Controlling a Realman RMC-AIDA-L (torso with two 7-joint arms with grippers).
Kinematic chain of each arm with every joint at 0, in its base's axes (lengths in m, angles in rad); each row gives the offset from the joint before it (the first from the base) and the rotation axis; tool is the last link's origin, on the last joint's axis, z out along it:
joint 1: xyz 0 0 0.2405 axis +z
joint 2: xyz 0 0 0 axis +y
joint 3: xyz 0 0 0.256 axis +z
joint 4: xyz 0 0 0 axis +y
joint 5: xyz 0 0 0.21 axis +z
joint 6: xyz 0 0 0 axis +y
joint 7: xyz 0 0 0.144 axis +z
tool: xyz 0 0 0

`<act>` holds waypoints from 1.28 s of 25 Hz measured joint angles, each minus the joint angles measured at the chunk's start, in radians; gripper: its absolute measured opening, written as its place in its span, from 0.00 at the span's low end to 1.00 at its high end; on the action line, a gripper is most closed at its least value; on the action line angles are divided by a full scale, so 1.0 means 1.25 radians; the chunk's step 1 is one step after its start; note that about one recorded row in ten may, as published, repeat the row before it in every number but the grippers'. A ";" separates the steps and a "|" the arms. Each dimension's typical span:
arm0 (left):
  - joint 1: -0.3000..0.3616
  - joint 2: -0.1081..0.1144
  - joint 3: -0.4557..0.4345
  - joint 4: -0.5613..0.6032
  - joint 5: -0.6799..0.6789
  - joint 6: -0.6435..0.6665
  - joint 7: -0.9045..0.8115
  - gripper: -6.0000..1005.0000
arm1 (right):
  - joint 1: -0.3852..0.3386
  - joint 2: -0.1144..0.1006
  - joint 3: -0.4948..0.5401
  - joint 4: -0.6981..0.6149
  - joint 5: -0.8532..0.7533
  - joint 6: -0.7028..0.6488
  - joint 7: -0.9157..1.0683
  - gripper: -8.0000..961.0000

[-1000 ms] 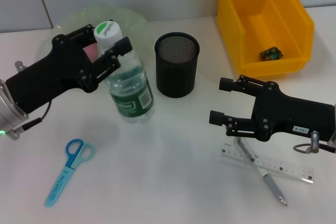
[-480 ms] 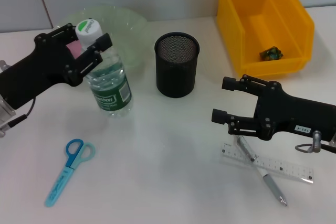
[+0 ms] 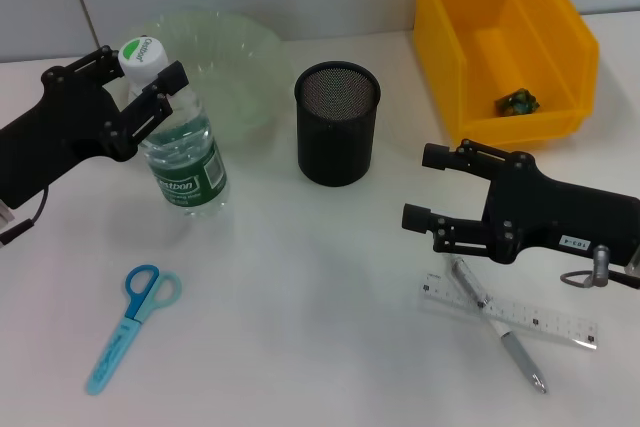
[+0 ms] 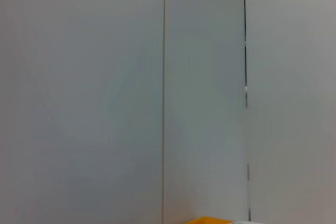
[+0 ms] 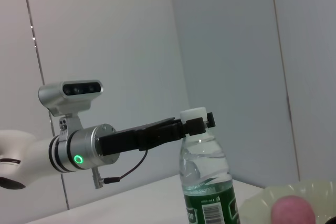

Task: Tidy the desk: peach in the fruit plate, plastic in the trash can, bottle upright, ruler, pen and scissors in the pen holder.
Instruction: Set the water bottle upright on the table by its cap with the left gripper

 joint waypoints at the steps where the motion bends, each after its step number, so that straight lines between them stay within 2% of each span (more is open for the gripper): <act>1: 0.000 0.000 -0.002 0.000 -0.001 -0.009 0.011 0.44 | 0.001 0.000 0.000 0.000 0.000 0.002 0.000 0.87; 20: 0.002 -0.002 -0.010 0.000 0.004 -0.072 0.067 0.44 | 0.004 0.000 0.000 0.004 0.000 0.004 0.000 0.87; 32: 0.002 -0.017 -0.004 -0.006 0.004 -0.110 0.122 0.44 | 0.006 0.000 -0.005 0.004 0.000 0.004 0.000 0.87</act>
